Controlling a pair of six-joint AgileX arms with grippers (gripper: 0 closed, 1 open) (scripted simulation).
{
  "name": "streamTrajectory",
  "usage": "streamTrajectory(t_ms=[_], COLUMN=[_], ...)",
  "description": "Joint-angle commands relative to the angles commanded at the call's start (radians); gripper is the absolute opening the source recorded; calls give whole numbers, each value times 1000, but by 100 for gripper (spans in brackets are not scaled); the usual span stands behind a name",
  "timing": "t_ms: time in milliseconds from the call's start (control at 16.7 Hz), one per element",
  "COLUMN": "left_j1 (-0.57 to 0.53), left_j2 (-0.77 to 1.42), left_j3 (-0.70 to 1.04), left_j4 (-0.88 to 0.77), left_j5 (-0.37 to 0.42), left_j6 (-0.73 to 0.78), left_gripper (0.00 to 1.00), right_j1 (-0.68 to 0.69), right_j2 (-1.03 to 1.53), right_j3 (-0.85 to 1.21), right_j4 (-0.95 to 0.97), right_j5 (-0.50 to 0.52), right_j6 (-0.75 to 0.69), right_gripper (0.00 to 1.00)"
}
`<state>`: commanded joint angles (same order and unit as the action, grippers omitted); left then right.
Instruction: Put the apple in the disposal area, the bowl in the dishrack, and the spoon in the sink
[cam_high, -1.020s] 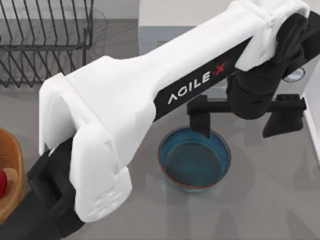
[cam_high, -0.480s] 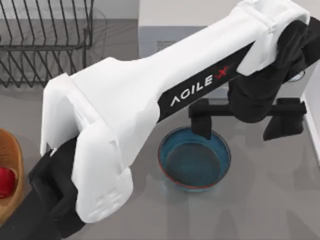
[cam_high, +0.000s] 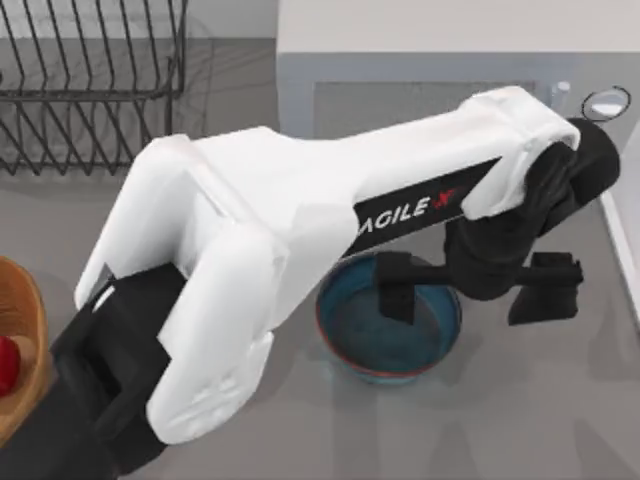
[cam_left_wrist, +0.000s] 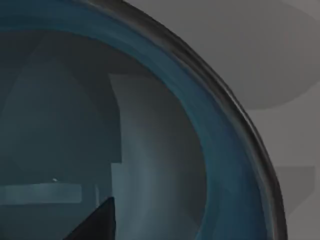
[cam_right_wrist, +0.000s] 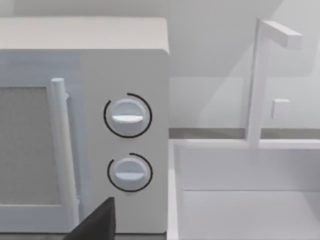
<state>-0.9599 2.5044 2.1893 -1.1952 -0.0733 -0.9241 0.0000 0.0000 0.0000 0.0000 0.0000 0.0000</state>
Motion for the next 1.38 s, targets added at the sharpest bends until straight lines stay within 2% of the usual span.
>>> streamTrajectory(t_ms=[360,1140,1380], left_j1=[1,1,1], left_j2=[-1,-1,-1], left_j3=[-49,-49,-49], left_j4=[48,48,48], left_j5=[0,0,0], left_j6=[1,1,1], left_gripper=[100,2,0], right_j1=[0,0,0], right_j2=[0,0,0], right_j3=[0,0,0], right_j4=[0,0,0], right_j5=[0,0,0], right_j6=[0,0,0], right_gripper=[100,100,100])
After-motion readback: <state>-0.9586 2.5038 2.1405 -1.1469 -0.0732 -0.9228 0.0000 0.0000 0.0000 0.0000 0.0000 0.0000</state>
